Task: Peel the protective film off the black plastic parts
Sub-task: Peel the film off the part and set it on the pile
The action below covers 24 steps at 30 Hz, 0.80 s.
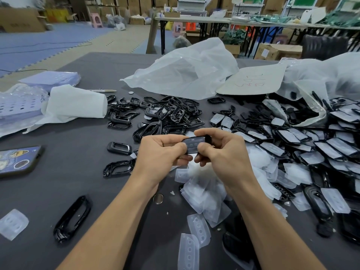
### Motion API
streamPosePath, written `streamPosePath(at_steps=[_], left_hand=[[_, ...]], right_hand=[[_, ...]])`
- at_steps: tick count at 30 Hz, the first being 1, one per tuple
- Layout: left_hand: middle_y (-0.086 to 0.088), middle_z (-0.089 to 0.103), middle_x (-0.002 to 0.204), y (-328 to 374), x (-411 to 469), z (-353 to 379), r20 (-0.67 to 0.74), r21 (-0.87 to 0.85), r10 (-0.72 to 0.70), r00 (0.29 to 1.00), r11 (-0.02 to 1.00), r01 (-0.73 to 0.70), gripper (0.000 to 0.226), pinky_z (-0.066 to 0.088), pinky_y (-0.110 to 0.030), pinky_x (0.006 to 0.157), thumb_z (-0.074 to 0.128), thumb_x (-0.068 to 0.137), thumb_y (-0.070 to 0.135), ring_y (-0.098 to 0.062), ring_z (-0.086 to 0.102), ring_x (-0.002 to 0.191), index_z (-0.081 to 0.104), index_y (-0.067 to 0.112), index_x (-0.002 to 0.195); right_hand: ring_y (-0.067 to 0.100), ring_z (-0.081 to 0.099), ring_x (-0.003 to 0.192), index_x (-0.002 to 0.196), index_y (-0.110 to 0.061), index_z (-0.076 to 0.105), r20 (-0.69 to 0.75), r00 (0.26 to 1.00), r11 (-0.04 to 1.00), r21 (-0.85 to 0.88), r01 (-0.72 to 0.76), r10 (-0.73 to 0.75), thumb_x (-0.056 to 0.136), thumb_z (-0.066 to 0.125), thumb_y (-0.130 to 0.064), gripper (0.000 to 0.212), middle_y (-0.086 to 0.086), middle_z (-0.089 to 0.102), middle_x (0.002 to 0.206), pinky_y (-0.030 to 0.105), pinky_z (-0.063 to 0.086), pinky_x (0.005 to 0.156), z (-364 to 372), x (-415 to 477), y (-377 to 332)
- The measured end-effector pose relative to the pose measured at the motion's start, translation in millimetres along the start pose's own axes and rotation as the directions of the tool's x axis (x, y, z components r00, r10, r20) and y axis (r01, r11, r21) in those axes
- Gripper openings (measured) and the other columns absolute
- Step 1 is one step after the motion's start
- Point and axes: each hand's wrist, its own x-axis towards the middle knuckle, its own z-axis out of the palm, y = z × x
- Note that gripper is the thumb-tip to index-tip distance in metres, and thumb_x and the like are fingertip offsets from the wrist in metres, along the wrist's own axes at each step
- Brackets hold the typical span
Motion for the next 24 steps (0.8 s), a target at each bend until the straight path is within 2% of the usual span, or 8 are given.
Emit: streamPosePath(at_steps=[5, 10, 15, 21, 24], left_hand=[[-0.012, 0.077, 0.074, -0.2, -2.1, 0.0, 0.078, 0.038, -0.028, 0.997, 0.999, 0.025, 0.020, 0.055, -0.022, 0.057, 0.068, 0.091, 0.000, -0.014, 0.069, 0.058, 0.084, 0.011, 0.086], [-0.019, 0.076, 0.072, 2.3, -0.6, 0.5, 0.003, -0.049, -0.103, 0.995, 0.993, 0.103, 0.025, 0.055, -0.022, 0.052, 0.068, 0.085, -0.009, -0.021, 0.073, 0.058, 0.083, 0.010, 0.090], [-0.020, 0.074, 0.068, 4.1, -2.7, 3.8, -0.024, -0.076, -0.082, 0.996, 0.994, 0.080, 0.034, 0.051, -0.020, 0.047, 0.064, 0.078, -0.014, -0.020, 0.068, 0.051, 0.084, 0.013, 0.079], [-0.017, 0.075, 0.070, 5.1, -3.4, 2.7, -0.003, -0.071, -0.032, 0.999, 0.997, 0.031, 0.033, 0.053, -0.021, 0.050, 0.062, 0.081, -0.012, -0.018, 0.067, 0.052, 0.084, 0.011, 0.086], [-0.016, 0.078, 0.080, 6.5, -3.6, -0.5, 0.081, -0.053, -0.054, 0.995, 0.997, 0.059, 0.039, 0.059, -0.025, 0.059, 0.056, 0.067, -0.001, -0.018, 0.070, 0.060, 0.085, 0.013, 0.089]], right_hand=[[0.021, 0.064, 0.052, 0.097, -0.012, 0.076, -0.002, 1.000, 0.998, 0.051, -0.022, 0.022, 0.089, 0.060, 0.018, 0.034, 0.009, 0.073, 0.070, 0.026, 0.053, 0.051, -0.1, 1.6, -0.6], [0.023, 0.064, 0.052, 0.100, -0.004, 0.076, 0.043, 0.996, 0.987, 0.139, -0.084, 0.078, 0.088, 0.052, 0.021, 0.037, 0.013, 0.074, 0.072, 0.026, 0.054, 0.050, -1.3, 0.5, -2.3], [0.024, 0.062, 0.049, 0.091, -0.005, 0.078, 0.043, 0.996, 0.989, 0.127, -0.078, 0.073, 0.082, 0.048, 0.020, 0.040, 0.012, 0.074, 0.070, 0.026, 0.050, 0.046, -0.6, -1.5, -4.8], [0.025, 0.064, 0.049, 0.083, -0.012, 0.077, -0.011, 1.000, 0.996, 0.090, -0.022, 0.023, 0.090, 0.059, 0.012, 0.031, 0.015, 0.073, 0.070, 0.028, 0.051, 0.046, 3.6, -2.3, -4.1], [0.024, 0.064, 0.049, 0.084, -0.012, 0.077, -0.041, 0.999, 0.996, 0.082, -0.018, 0.022, 0.091, 0.059, 0.012, 0.031, 0.013, 0.075, 0.072, 0.027, 0.052, 0.047, 2.3, -1.9, -3.7]])
